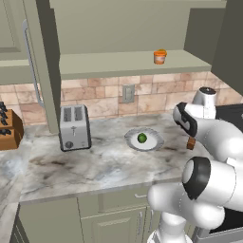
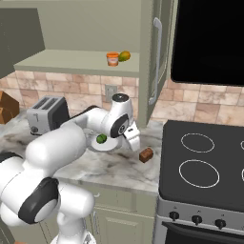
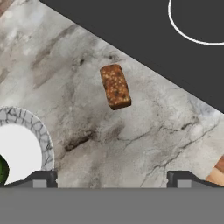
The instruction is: Pick the avocado and bread from the counter and place them on the plate. Then pick the jam from the cabinet and place it next to the plate. Lastly close the cabinet door.
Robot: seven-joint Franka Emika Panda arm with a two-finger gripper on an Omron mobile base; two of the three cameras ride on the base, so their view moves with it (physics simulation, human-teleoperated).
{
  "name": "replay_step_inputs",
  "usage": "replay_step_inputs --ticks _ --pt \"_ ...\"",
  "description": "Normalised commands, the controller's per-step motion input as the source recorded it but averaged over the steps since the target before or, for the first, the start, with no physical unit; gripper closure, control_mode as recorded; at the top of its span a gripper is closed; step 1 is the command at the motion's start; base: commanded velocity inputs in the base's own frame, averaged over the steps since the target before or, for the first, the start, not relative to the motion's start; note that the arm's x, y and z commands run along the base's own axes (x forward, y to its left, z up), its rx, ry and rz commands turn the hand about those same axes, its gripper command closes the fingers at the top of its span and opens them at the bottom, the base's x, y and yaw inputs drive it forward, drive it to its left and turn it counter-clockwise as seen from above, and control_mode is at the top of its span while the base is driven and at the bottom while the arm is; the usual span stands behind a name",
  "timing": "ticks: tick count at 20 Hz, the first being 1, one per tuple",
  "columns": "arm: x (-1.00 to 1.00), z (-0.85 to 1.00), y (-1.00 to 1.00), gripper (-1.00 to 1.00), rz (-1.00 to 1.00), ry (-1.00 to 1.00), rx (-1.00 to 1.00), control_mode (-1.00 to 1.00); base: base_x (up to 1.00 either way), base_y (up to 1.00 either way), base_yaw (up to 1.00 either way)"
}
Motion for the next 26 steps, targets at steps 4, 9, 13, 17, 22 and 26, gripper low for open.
replay_step_inputs --ticks 4,9,13,17,22,26 --pt "0.0 0.0 -0.72 -1.0 -0.12 0.01 0.0 -1.0 0.0 0.0 0.0" --pt "0.14 0.0 -0.43 -1.0 -0.07 0.0 0.0 -1.0 0.0 0.0 0.0" --pt "0.03 0.0 -0.01 -1.0 0.0 0.0 0.0 -1.0 0.0 0.0 0.0" --pt "0.0 -0.09 0.0 -1.0 0.0 0.0 -0.01 -1.0 0.0 0.0 0.0" --pt "0.0 -0.32 0.0 -1.0 0.15 0.0 -0.13 -1.0 0.0 0.0 0.0" --pt "0.0 -0.25 0.0 -1.0 0.14 0.0 -0.1 -1.0 0.0 0.0 0.0"
